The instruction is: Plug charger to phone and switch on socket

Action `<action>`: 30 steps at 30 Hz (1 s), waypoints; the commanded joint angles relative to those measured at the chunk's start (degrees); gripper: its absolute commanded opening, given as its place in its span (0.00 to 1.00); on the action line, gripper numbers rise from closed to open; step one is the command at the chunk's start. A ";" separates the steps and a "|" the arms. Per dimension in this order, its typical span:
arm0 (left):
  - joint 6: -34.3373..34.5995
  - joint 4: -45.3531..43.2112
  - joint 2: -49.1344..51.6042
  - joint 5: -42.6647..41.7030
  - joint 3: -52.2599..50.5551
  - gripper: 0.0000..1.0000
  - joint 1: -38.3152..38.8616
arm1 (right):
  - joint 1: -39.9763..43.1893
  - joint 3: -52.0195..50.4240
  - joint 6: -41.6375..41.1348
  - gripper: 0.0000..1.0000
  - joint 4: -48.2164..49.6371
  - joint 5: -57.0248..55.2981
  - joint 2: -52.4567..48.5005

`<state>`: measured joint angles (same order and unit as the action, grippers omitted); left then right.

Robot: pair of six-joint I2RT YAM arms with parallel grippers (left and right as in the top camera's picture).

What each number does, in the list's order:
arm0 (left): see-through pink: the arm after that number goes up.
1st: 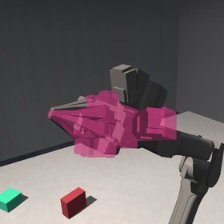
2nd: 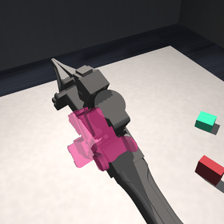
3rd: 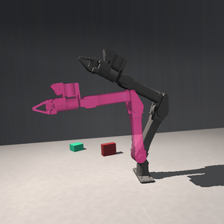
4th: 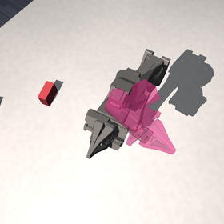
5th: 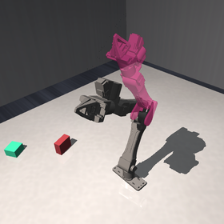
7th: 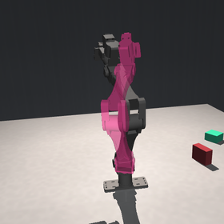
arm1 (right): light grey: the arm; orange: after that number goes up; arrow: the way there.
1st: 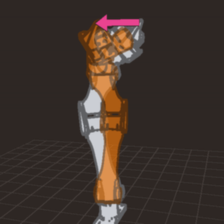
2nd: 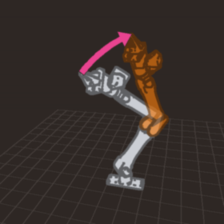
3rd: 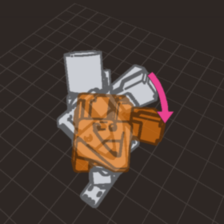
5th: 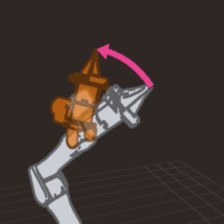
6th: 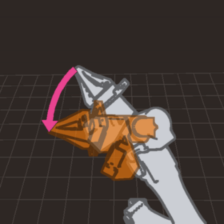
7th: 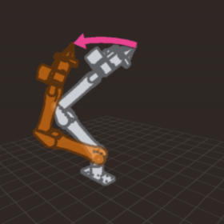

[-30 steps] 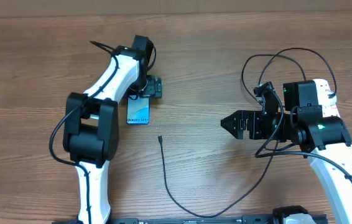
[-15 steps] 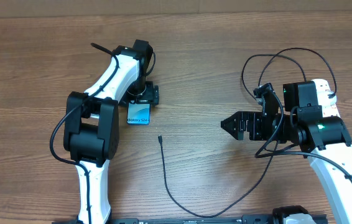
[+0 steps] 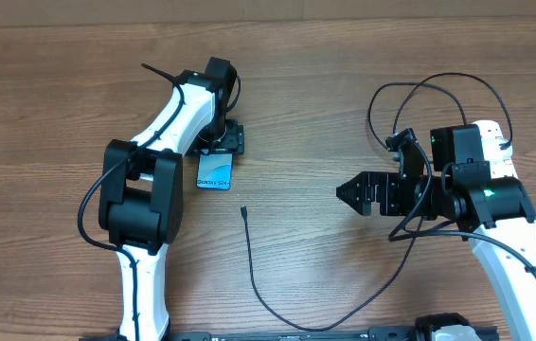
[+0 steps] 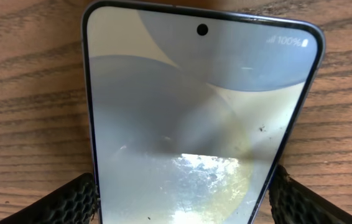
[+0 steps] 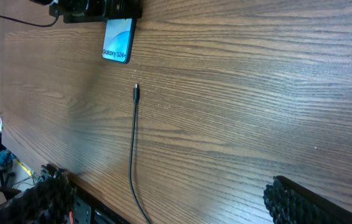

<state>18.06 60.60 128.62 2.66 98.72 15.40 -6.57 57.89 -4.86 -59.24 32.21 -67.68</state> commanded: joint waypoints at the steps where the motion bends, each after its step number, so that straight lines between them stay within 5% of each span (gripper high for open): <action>1: 0.17 1.07 2.12 0.55 0.35 0.82 0.37 | -0.17 1.38 0.46 1.00 0.13 0.46 -0.02; 17: 0.83 1.49 2.12 0.13 0.26 0.84 0.44 | -0.17 1.38 0.44 1.00 0.13 0.48 -0.02; 23: 0.83 0.24 2.12 0.48 0.26 0.67 0.44 | -0.17 1.38 0.46 1.00 -0.52 0.46 -0.02; 30: 0.74 2.75 2.12 -4.35 0.26 0.69 0.44 | -0.17 1.38 0.46 1.00 -0.85 -0.61 -0.02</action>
<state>18.28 62.50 128.66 1.91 98.78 15.40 -6.57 57.89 -4.89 -60.12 32.10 -67.68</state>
